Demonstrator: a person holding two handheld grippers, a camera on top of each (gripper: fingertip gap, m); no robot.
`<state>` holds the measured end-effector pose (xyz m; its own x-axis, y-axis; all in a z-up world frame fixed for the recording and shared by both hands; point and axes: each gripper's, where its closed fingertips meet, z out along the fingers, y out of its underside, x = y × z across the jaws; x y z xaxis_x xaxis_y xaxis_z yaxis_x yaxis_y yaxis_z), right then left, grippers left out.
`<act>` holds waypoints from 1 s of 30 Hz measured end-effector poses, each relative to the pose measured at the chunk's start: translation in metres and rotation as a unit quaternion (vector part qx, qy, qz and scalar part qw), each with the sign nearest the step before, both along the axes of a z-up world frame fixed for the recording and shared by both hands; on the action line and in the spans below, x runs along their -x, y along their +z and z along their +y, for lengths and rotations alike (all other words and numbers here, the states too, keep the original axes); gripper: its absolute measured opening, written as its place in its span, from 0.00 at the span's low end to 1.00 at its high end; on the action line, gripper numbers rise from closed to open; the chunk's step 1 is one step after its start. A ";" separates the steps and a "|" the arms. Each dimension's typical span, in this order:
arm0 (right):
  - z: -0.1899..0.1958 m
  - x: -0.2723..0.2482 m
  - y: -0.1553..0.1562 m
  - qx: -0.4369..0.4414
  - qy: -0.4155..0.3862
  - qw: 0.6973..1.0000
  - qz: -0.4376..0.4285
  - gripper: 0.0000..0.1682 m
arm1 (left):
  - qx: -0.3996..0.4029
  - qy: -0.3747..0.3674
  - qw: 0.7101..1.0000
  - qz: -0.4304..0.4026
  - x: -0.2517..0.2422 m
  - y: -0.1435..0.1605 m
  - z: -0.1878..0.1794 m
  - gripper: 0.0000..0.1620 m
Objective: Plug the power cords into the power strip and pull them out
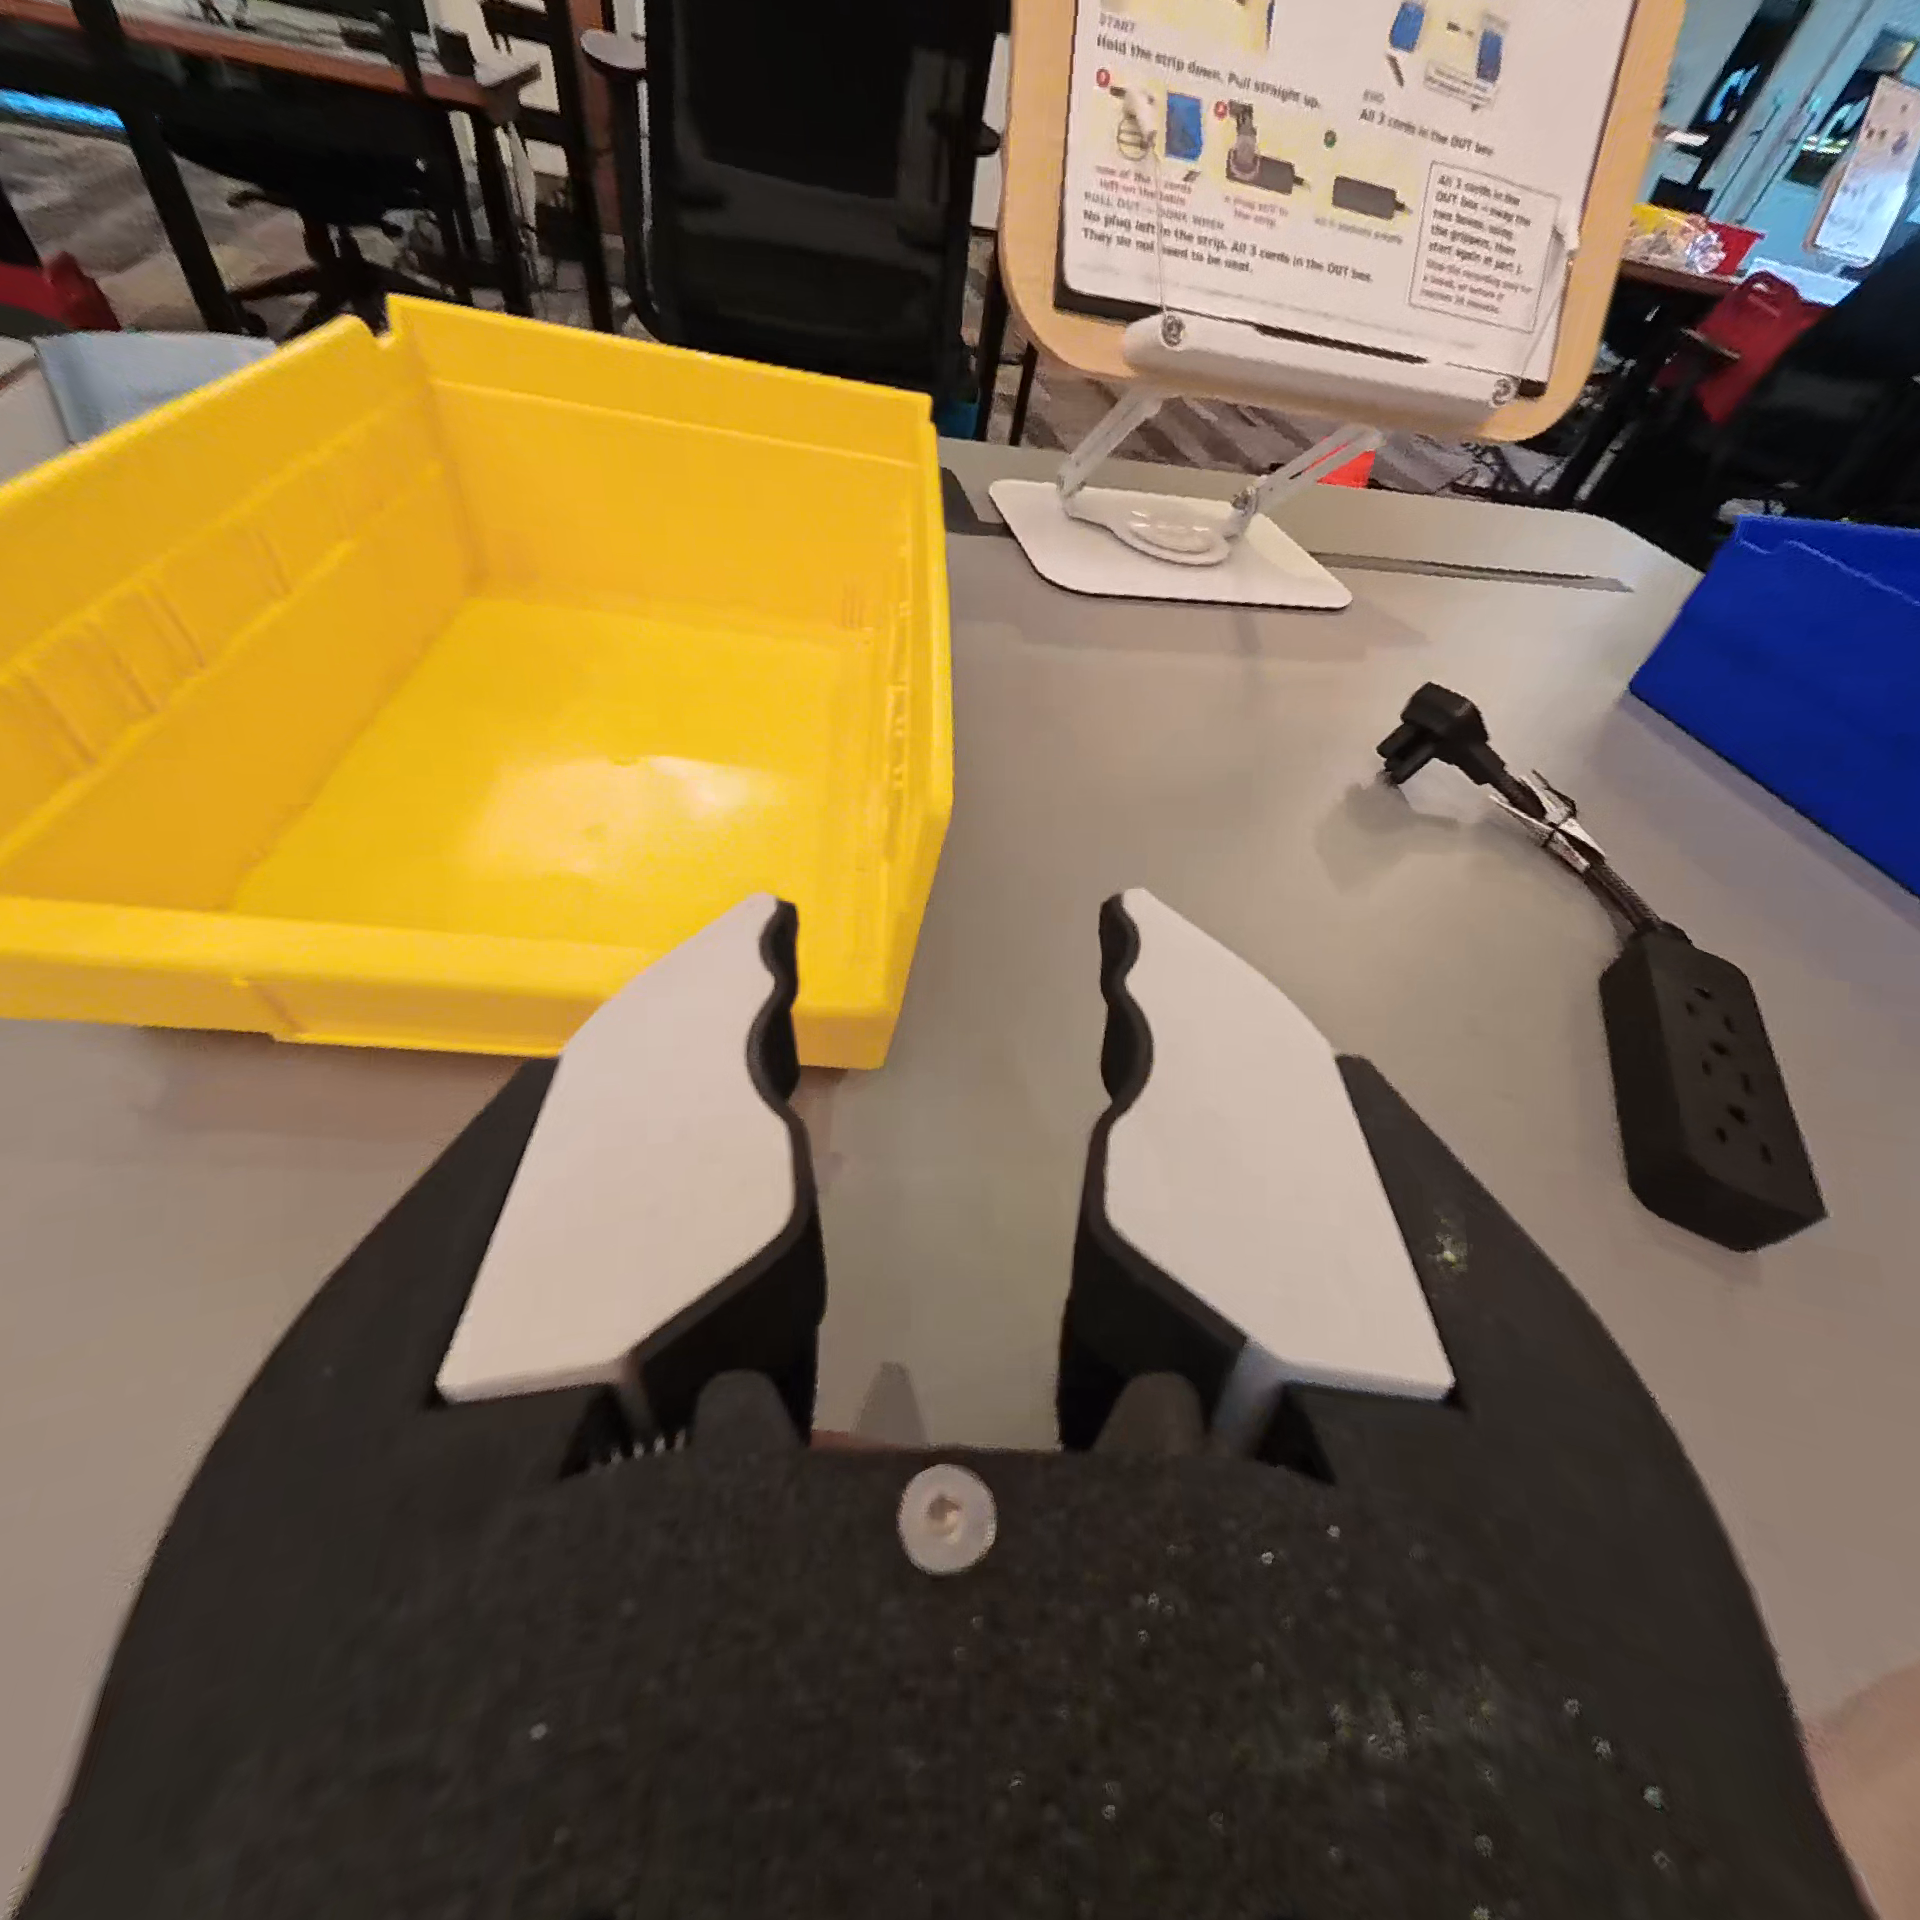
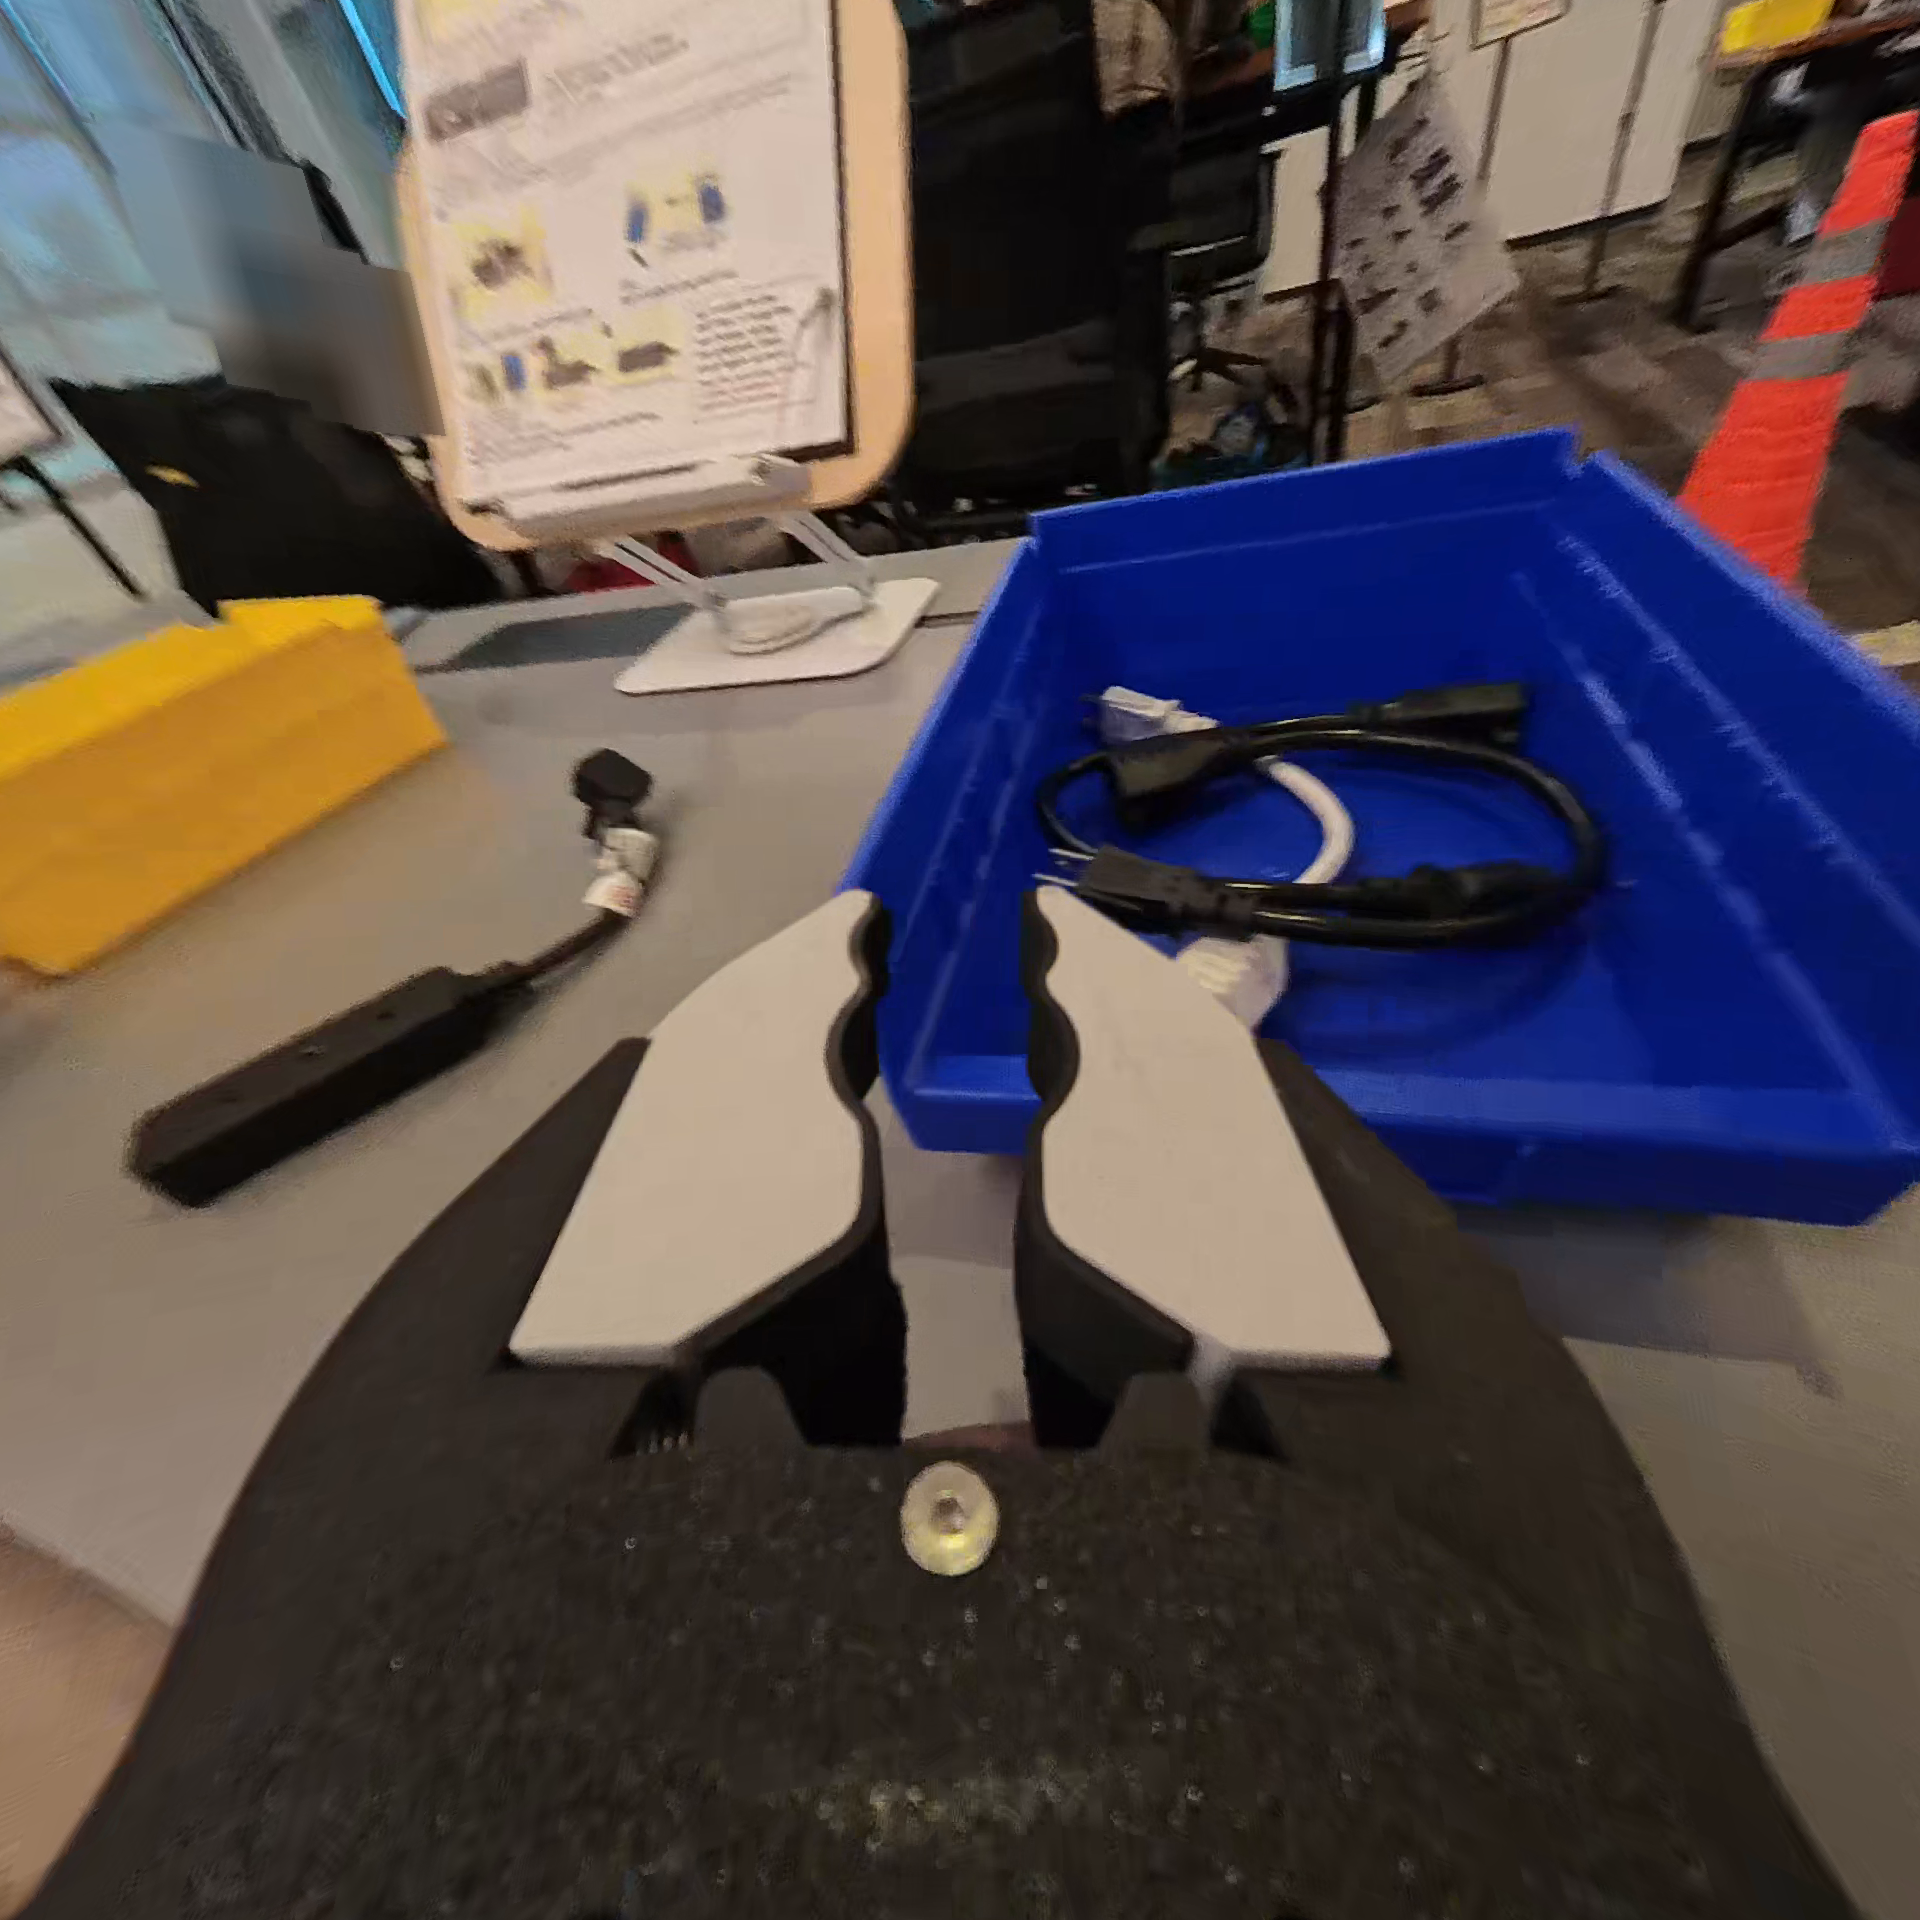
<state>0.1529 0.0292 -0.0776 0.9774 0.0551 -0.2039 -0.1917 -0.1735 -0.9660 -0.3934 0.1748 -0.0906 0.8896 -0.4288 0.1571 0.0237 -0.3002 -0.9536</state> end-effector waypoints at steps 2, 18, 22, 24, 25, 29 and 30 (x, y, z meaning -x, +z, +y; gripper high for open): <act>0.008 -0.004 -0.009 0.012 -0.006 0.999 -0.035 0.14 | 0.012 -0.013 1.000 -0.006 -0.007 -0.003 0.001 0.34; 0.018 0.005 -0.032 0.063 0.040 0.996 0.041 0.16 | 0.041 -0.045 0.996 0.064 -0.033 -0.026 -0.003 0.26; 0.020 0.008 -0.029 0.054 0.045 0.997 0.036 0.17 | 0.054 -0.052 0.995 0.063 -0.036 -0.031 -0.003 0.29; 0.020 0.008 -0.031 0.062 0.044 0.997 0.027 0.17 | 0.055 -0.053 0.995 0.064 -0.036 -0.031 -0.003 0.29; 0.020 0.008 -0.032 0.063 0.043 0.997 0.024 0.17 | 0.055 -0.053 0.995 0.065 -0.037 -0.031 -0.004 0.29; 0.020 0.015 -0.029 0.053 0.053 0.997 0.017 0.22 | 0.058 -0.056 0.995 0.066 -0.038 -0.033 -0.005 0.30; 0.021 0.020 -0.028 0.048 0.059 0.997 0.012 0.28 | 0.059 -0.057 0.994 0.066 -0.039 -0.033 -0.005 0.30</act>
<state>0.1332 0.0505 -0.1056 0.9599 0.1485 -0.2378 -0.1880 -0.2881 -0.9390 -0.3543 0.1694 -0.1234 0.8527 -0.5135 0.0966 -0.1403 -0.4031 -0.9043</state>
